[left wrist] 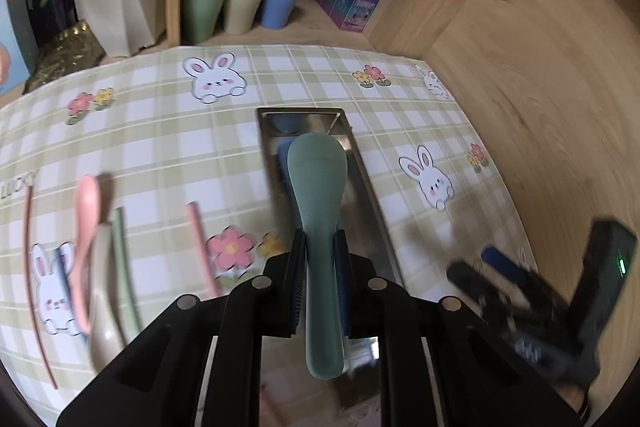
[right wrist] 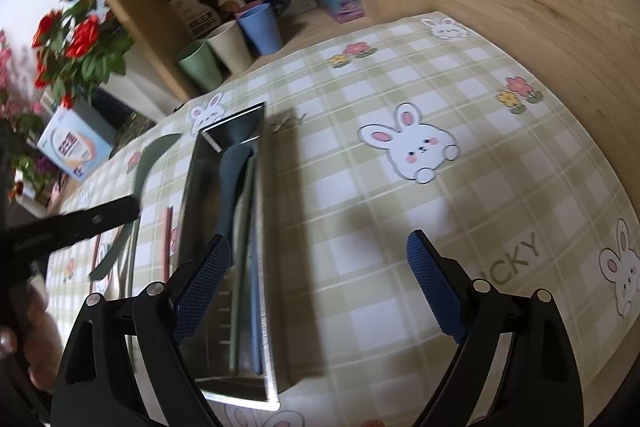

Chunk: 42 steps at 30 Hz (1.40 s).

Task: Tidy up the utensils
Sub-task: 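Lower the green chopstick into the tray, open right gripper while left carries green spoon over, then lower the green spoon into the steel tray and open the left gripper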

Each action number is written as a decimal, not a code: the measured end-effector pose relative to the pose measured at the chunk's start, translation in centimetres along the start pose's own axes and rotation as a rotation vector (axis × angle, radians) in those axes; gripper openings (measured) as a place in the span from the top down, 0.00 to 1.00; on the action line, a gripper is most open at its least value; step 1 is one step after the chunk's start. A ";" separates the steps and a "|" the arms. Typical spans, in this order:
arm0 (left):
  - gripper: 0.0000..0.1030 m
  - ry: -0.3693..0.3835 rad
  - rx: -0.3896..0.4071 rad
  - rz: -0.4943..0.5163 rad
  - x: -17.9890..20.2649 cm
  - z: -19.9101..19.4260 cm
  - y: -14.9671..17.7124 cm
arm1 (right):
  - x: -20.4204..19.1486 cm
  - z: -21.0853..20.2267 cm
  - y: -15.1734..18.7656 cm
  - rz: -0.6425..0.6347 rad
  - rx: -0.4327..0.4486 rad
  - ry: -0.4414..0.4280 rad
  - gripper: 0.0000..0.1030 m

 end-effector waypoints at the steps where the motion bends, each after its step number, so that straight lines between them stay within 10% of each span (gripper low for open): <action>1: 0.86 -0.005 -0.013 -0.014 0.1 0.8 -0.5 | 0.3 -0.1 -0.1 0.010 0.003 -0.002 0.16; 22: 0.85 -0.144 -0.171 -0.078 -0.4 9.4 -3.8 | 4.7 -0.2 0.2 0.133 0.012 0.028 0.16; 36: 0.12 0.018 0.030 0.028 -1.6 -2.2 -3.0 | 1.6 -3.4 0.3 0.094 0.049 0.010 0.16; 42: 0.06 -0.064 0.076 0.073 -7.3 -8.3 -0.3 | -1.2 -4.0 0.9 0.062 0.052 -0.009 0.16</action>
Point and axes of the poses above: each gripper's, at about its wrist camera, not at the fingertips, and z roughly the way its jaws point, x to its right, y to its underside, the point moved 5 cm from there along z, roughly the way its jaws point, and after that the axes turned 6 degrees about y, right-handed, at the moved point
